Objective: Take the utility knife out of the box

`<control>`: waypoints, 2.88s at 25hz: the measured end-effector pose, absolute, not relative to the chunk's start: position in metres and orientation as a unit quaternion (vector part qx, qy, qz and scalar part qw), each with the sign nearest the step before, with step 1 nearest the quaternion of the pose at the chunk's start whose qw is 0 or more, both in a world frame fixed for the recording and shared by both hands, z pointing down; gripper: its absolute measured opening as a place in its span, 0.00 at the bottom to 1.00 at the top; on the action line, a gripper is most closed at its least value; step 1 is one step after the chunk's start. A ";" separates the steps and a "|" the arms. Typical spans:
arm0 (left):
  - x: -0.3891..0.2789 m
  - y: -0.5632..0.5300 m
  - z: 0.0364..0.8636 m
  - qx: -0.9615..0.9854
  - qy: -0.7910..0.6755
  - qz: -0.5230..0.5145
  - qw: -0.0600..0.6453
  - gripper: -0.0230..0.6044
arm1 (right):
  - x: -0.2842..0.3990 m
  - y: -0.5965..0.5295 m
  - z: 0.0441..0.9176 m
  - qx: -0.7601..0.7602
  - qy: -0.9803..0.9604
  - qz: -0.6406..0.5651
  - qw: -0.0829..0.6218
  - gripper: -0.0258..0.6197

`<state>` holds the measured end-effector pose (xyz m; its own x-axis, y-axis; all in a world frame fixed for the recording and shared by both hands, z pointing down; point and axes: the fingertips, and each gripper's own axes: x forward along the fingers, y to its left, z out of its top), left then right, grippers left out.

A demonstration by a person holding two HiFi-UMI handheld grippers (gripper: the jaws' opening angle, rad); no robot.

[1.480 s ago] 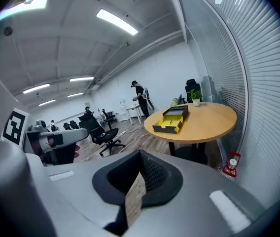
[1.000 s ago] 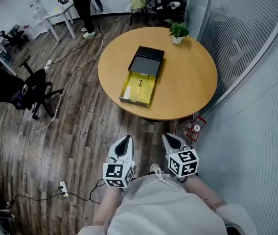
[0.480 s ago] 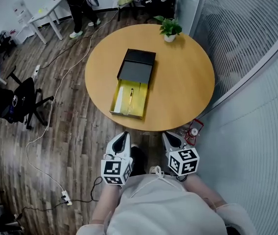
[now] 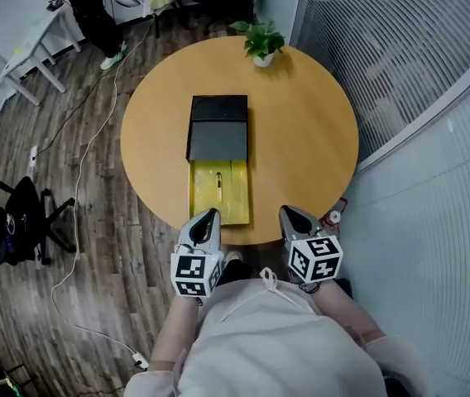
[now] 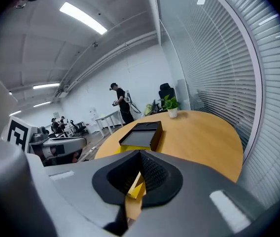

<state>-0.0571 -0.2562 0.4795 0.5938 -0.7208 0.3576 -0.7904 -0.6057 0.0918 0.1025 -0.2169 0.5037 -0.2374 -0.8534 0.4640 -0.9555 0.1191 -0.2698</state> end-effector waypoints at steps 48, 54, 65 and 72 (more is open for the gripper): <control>-0.026 -0.414 0.710 0.737 -0.466 0.407 0.272 0.18 | 0.142 -0.399 0.592 0.580 -0.725 0.341 0.146 0.04; -0.024 -0.414 0.710 0.743 -0.462 0.400 0.271 0.15 | 0.142 -0.387 0.596 0.579 -0.722 0.350 0.146 0.04; -0.039 -0.404 0.684 0.767 -0.446 0.361 0.286 0.14 | 0.120 -0.358 0.579 0.597 -0.717 0.335 0.136 0.04; -0.037 -0.388 0.609 0.823 -0.422 0.282 0.254 0.14 | 0.093 -0.336 0.558 0.606 -0.721 0.313 0.122 0.04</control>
<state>-0.0371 -0.3884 0.6093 0.4853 -0.5518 0.6782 -0.8381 -0.5146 0.1810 0.0926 -0.3359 0.5583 -0.2364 -0.7980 0.5544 -0.9501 0.0703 -0.3040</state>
